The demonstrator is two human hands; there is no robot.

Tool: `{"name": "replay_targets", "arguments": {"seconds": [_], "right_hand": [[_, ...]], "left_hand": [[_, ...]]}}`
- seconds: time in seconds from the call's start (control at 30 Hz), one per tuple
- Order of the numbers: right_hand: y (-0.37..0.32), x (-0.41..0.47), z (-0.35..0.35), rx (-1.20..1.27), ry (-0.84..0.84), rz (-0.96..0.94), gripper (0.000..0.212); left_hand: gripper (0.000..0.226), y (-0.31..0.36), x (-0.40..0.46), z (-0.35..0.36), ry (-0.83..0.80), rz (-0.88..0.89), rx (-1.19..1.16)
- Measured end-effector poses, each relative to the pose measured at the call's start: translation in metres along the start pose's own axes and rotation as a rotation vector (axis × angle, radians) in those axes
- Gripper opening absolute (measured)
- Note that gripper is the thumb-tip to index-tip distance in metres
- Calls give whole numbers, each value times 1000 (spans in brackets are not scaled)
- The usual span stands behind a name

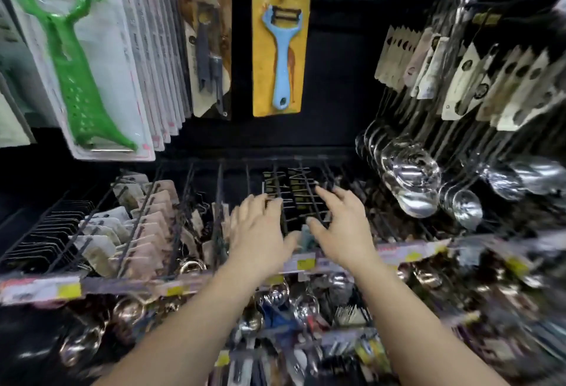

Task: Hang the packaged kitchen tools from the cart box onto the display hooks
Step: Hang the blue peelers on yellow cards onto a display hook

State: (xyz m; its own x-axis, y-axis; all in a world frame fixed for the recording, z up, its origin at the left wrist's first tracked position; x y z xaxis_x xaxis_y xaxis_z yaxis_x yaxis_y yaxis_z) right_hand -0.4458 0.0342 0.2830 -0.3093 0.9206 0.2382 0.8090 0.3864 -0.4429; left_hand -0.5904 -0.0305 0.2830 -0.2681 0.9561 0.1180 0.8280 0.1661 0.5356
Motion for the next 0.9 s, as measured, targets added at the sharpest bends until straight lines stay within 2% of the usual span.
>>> {"name": "replay_targets", "arguments": {"seconds": [0.27,0.37,0.7,0.9], "right_hand": [[103,-100,-41,-5,97,236,58],[145,-147,-62,-16,135,328,59],[279,-334,-119,-49,115,616,61],[345,-405,-140,-65,97,800,60]], "left_hand": [[71,58,-109,93,-206,322,32],[72,93,-124,124,-327,350,11],[72,267,-148,244,-411,453,-86],[72,332,-174,304,-505,533,-82]]}}
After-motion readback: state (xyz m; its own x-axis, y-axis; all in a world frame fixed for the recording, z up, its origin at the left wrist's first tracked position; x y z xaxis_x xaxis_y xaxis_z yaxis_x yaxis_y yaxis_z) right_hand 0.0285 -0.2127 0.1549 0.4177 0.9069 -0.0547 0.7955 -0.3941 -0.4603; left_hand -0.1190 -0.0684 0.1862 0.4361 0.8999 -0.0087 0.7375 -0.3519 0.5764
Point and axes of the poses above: each hand's wrist, its own x-axis towards the middle knuckle, its own z-axis out of the palm, y = z × x, the point moved 2 cm from there along x, towards the middle knuckle, and after that the axes turned 6 degrees about -x, right-handed, at the moved point
